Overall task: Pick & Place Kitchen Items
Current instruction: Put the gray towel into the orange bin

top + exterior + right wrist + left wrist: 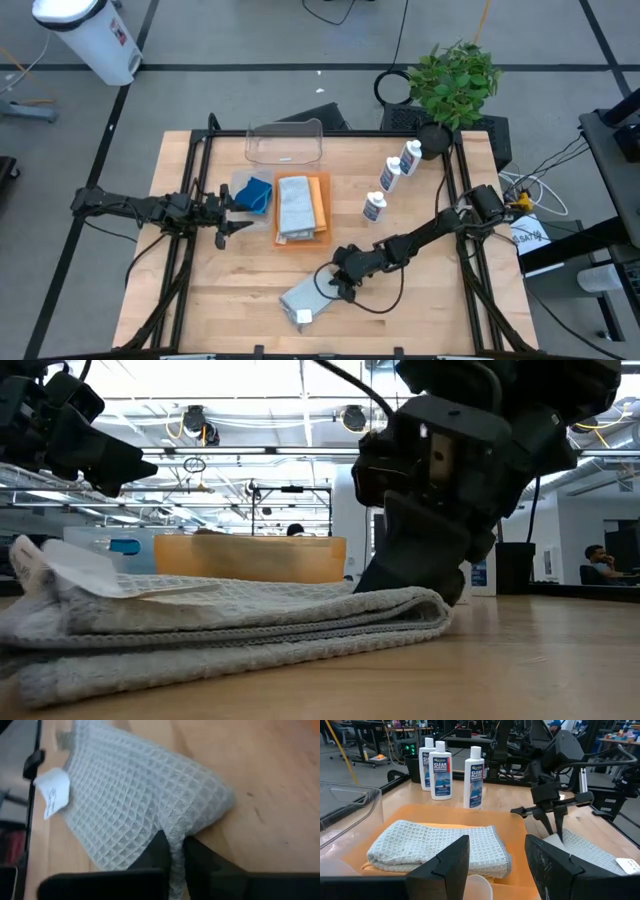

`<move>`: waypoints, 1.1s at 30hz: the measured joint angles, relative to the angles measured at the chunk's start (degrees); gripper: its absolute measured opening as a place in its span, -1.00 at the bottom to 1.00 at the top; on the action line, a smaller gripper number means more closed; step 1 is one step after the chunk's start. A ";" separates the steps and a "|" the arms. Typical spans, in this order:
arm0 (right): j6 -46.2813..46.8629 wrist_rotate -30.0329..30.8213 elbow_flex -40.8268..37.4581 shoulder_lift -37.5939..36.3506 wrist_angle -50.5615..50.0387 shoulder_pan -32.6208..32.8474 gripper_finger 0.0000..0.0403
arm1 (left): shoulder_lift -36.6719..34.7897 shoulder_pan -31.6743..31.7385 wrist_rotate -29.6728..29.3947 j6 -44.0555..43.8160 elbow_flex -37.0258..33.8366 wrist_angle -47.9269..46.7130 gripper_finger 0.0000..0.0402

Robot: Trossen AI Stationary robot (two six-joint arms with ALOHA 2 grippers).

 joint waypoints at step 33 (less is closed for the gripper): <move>-37.20 22.66 26.47 -13.24 -45.74 6.82 -1.00 | 33.05 0.00 14.37 -14.35 22.39 7.92 -0.02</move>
